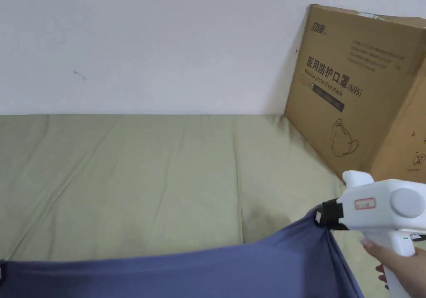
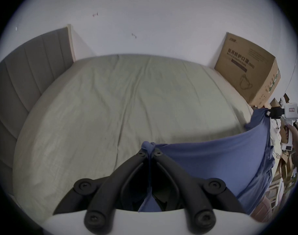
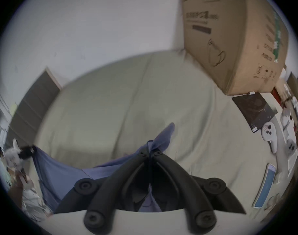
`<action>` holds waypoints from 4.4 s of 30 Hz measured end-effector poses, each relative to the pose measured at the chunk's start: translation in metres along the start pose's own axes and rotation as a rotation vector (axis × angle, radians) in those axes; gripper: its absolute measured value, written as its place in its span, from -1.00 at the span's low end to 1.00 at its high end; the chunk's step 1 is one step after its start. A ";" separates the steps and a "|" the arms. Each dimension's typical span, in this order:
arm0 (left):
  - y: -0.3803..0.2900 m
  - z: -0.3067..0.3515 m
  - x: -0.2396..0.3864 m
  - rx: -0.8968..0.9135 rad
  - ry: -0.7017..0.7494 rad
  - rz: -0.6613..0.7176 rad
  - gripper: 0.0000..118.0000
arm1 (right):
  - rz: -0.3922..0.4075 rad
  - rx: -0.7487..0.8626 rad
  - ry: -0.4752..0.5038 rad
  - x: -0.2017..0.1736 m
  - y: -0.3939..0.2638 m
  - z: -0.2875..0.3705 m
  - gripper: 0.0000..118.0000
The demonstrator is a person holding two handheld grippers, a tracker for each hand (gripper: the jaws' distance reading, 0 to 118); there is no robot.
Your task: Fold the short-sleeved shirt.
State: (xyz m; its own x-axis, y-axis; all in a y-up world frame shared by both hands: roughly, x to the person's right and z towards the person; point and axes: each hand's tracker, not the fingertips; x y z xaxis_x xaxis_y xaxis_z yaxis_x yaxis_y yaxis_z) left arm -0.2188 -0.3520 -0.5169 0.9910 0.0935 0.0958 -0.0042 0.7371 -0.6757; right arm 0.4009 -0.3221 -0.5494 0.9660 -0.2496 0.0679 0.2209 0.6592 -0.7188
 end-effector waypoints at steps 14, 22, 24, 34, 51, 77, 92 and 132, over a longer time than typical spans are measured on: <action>-0.100 0.112 -0.016 -0.248 -0.180 -0.035 -0.98 | 0.021 -0.237 0.015 0.013 -0.175 0.139 -1.00; -0.168 0.095 -0.030 -0.399 -0.200 0.091 -0.26 | -0.259 -0.263 -0.008 0.051 -0.232 0.107 -0.33; -0.158 0.103 -0.035 -0.367 -0.172 0.144 0.74 | -0.262 -0.324 -0.034 0.045 -0.221 0.109 0.86; -0.089 0.249 0.036 0.431 -0.166 0.124 0.77 | 0.167 0.490 0.070 -0.101 -0.180 0.251 0.82; -0.093 0.281 0.031 0.608 -0.271 0.181 -1.00 | 0.061 0.784 0.178 -0.140 -0.202 0.291 -1.00; -0.223 -0.030 -0.117 -0.382 -0.767 0.864 -0.97 | 0.117 0.514 0.223 -0.208 -0.183 0.247 -1.00; -0.160 0.120 -0.057 -0.271 0.333 0.012 -0.97 | 0.051 0.432 0.268 -0.180 -0.196 0.241 -1.00; -0.153 0.041 0.144 -0.489 -0.544 0.267 -1.00 | -0.087 0.364 0.256 -0.095 -0.223 0.236 -1.00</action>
State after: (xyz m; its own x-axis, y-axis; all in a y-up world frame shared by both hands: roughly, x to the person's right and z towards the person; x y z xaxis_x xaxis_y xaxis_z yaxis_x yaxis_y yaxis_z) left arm -0.0806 -0.4243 -0.3698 0.7591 0.6348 0.1444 -0.0488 0.2767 -0.9597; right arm 0.2917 -0.2780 -0.2330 0.8875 -0.4522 -0.0889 0.3768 0.8232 -0.4248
